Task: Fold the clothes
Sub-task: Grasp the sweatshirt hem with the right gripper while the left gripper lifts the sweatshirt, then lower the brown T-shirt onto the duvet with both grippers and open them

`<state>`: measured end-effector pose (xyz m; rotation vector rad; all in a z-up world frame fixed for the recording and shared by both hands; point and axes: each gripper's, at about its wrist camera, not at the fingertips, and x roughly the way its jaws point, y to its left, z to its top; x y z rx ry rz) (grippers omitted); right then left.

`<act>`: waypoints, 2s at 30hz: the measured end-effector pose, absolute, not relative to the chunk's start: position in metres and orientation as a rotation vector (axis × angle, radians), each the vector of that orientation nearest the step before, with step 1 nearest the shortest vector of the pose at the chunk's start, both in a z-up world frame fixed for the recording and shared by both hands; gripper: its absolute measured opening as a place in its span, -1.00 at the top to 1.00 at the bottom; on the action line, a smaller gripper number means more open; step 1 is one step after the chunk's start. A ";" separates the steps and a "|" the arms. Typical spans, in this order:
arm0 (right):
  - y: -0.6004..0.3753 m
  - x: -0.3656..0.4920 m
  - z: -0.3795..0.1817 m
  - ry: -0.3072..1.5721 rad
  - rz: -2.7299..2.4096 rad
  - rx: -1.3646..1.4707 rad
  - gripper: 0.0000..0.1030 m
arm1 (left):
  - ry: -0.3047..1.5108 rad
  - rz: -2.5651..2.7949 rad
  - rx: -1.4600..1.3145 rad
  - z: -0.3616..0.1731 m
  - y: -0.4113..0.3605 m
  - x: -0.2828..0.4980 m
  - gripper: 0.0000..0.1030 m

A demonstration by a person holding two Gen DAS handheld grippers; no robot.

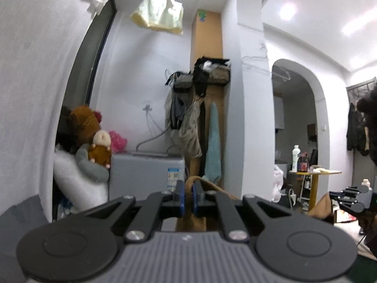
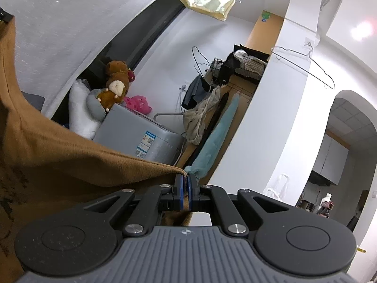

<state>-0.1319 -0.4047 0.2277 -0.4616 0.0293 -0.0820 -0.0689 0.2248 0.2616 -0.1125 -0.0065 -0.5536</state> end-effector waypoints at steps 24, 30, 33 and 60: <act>-0.376 0.108 0.024 0.425 0.093 -0.437 0.94 | 0.490 -0.400 -0.220 0.046 0.209 0.234 0.86; -0.358 0.186 -0.051 0.532 0.124 -0.442 0.94 | 0.567 -0.374 -0.205 -0.007 0.193 0.302 0.86; -0.349 0.224 -0.080 0.578 0.139 -0.448 0.94 | 0.594 -0.353 -0.214 -0.027 0.192 0.333 0.86; -0.310 0.461 -0.250 0.859 0.206 -0.517 0.94 | 0.785 -0.185 -0.216 -0.194 0.193 0.526 0.86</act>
